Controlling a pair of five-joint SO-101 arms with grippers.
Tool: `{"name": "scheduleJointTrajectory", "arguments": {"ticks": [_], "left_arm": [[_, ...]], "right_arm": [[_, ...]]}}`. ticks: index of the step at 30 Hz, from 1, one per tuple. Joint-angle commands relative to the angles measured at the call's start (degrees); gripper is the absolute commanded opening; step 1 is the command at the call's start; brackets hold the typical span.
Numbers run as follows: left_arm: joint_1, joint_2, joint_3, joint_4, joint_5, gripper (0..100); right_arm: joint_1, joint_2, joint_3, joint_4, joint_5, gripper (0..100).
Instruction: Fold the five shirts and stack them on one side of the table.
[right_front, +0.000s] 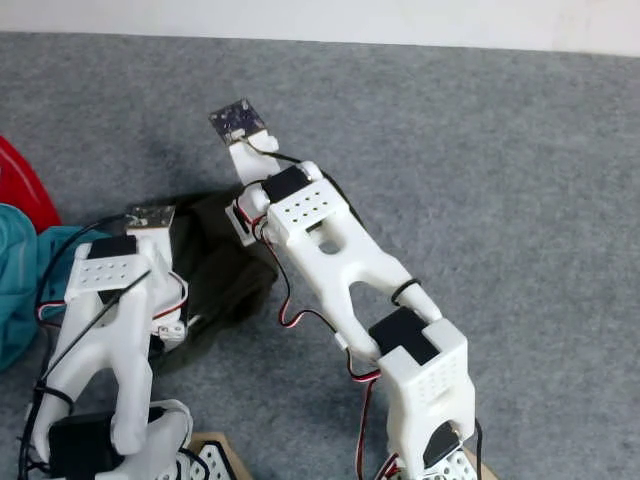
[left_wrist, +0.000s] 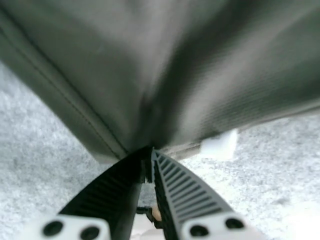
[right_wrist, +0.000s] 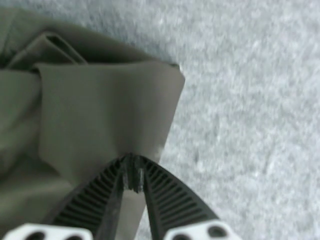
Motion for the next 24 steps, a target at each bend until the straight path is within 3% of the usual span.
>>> {"name": "scheduleJointTrajectory", "arguments": {"ticks": [1, 5, 7, 14, 24], "left_arm": [[2.9, -1.9, 0.0, -0.6, -0.1, 0], [3.2, -1.7, 0.2, -1.4, -0.1, 0], [3.2, -1.7, 0.2, -1.5, -0.1, 0], [3.1, -1.6, 0.3, -1.8, -0.1, 0], [3.1, -1.6, 1.5, -4.3, -0.1, 0]], "right_arm": [[0.1, -2.6, -2.3, 5.0, -0.5, 9.0], [-0.3, -3.6, -0.6, 6.3, -0.2, 28.4], [-0.5, -3.3, 1.6, 5.2, 0.5, 32.5], [-4.1, -1.3, 4.4, 1.8, 0.9, 33.0], [-6.7, -9.8, 5.4, 5.5, -2.2, 33.0]]}}
